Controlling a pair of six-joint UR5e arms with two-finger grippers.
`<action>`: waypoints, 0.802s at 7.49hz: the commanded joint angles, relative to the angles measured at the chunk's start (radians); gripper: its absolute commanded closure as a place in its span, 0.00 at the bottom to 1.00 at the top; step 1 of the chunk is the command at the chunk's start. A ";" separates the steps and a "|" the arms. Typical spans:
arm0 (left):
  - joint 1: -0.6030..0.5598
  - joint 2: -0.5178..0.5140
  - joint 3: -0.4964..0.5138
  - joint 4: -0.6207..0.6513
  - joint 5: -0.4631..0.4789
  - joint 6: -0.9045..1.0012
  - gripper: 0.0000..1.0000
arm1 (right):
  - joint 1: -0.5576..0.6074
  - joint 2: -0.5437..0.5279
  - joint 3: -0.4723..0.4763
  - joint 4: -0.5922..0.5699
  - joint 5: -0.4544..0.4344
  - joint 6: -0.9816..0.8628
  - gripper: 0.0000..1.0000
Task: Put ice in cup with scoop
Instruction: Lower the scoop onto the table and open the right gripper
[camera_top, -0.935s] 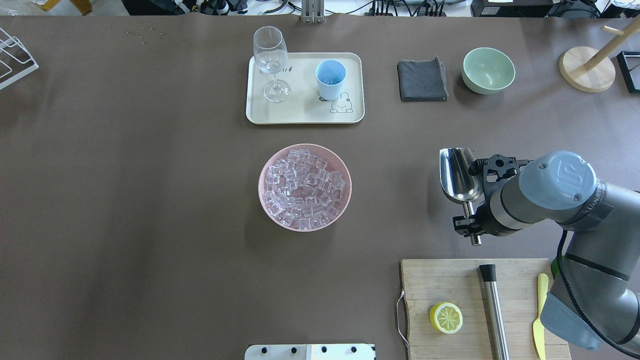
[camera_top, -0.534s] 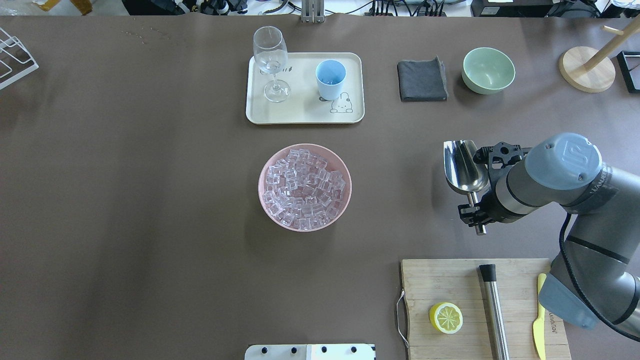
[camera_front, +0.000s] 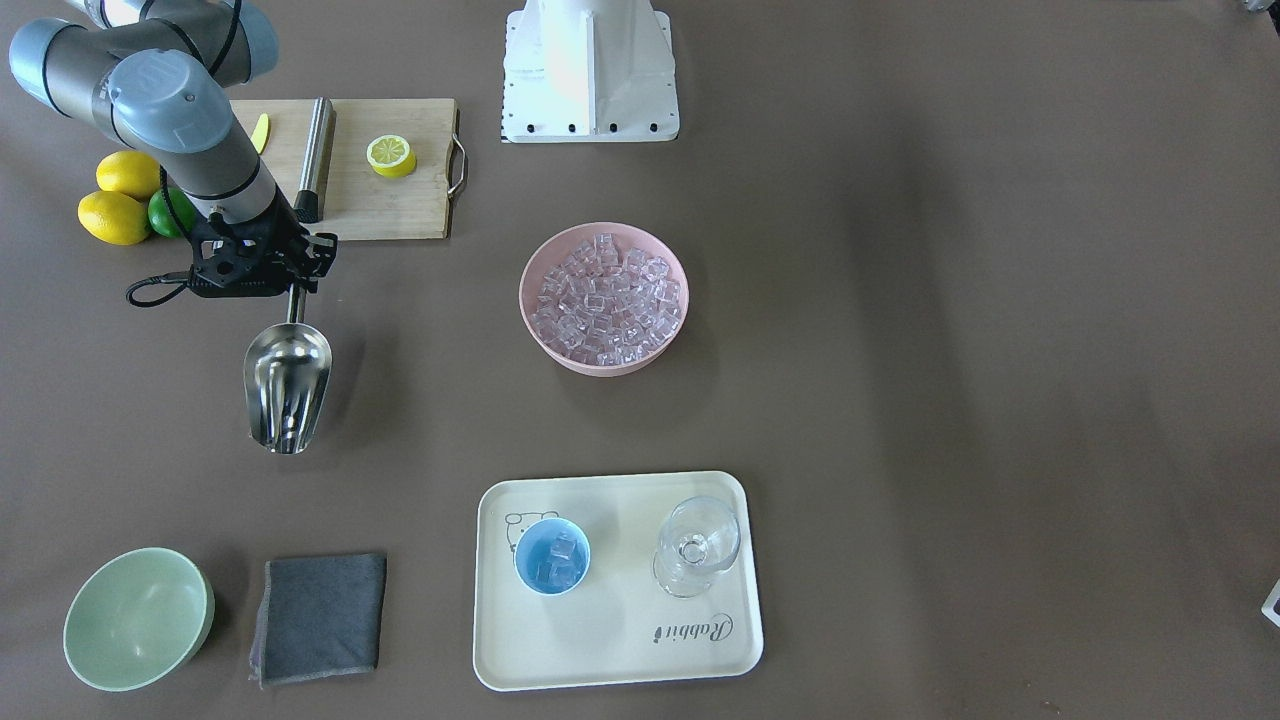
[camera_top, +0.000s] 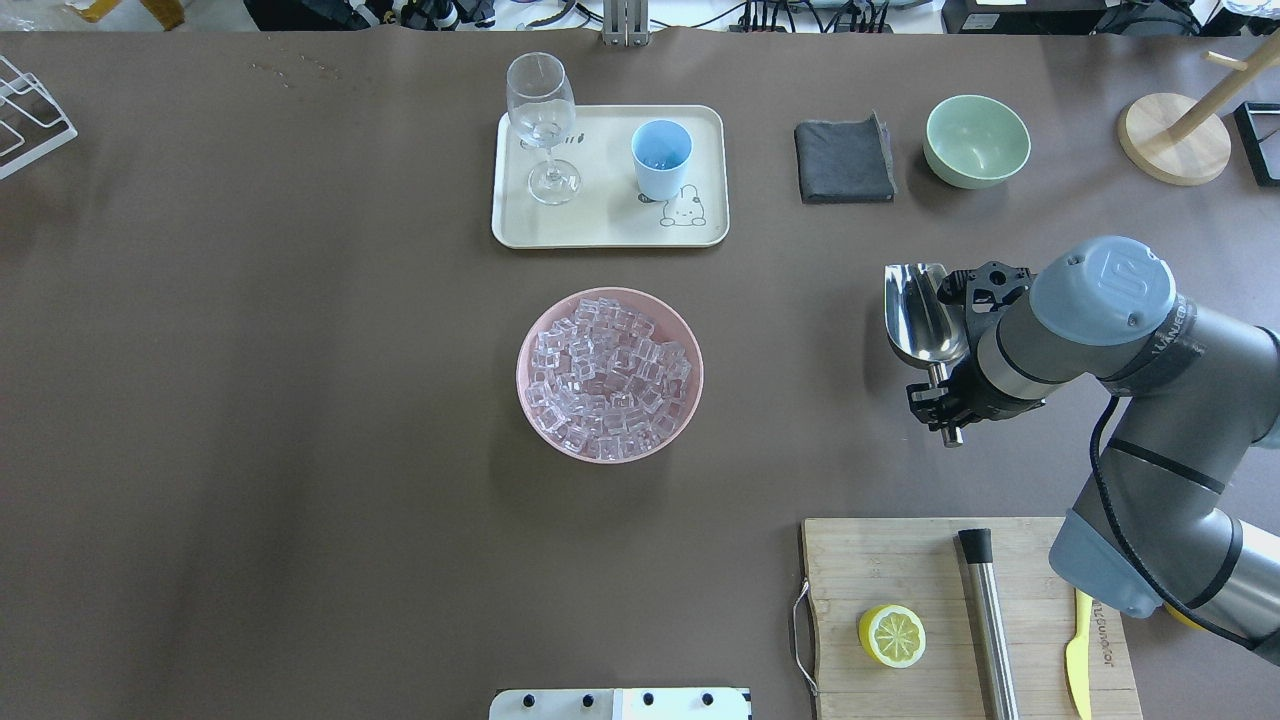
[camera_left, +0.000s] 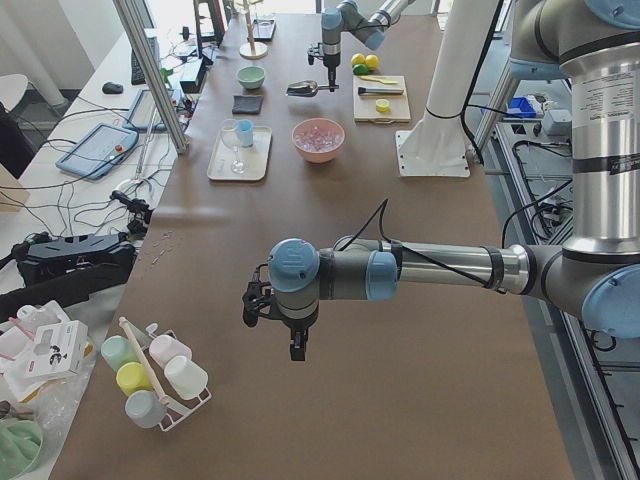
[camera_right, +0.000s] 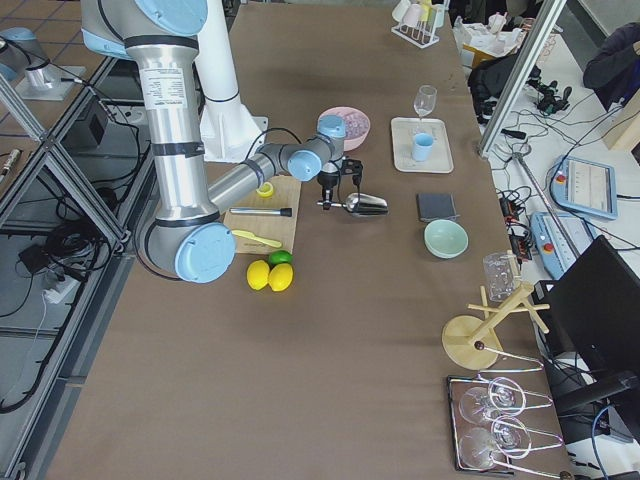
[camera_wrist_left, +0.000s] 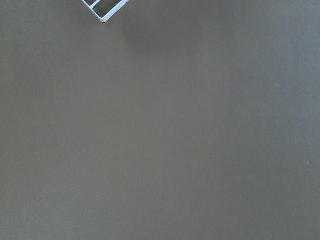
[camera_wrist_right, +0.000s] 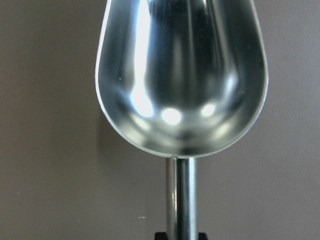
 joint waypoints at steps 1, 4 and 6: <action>0.007 -0.012 0.039 -0.003 -0.004 -0.003 0.02 | -0.002 0.003 -0.012 0.006 -0.003 0.013 1.00; -0.007 -0.007 0.042 -0.005 -0.004 -0.003 0.02 | -0.009 0.001 -0.014 0.009 -0.009 0.005 0.83; -0.007 -0.009 0.042 -0.005 -0.005 -0.003 0.02 | -0.014 0.001 -0.011 0.009 -0.012 0.011 0.11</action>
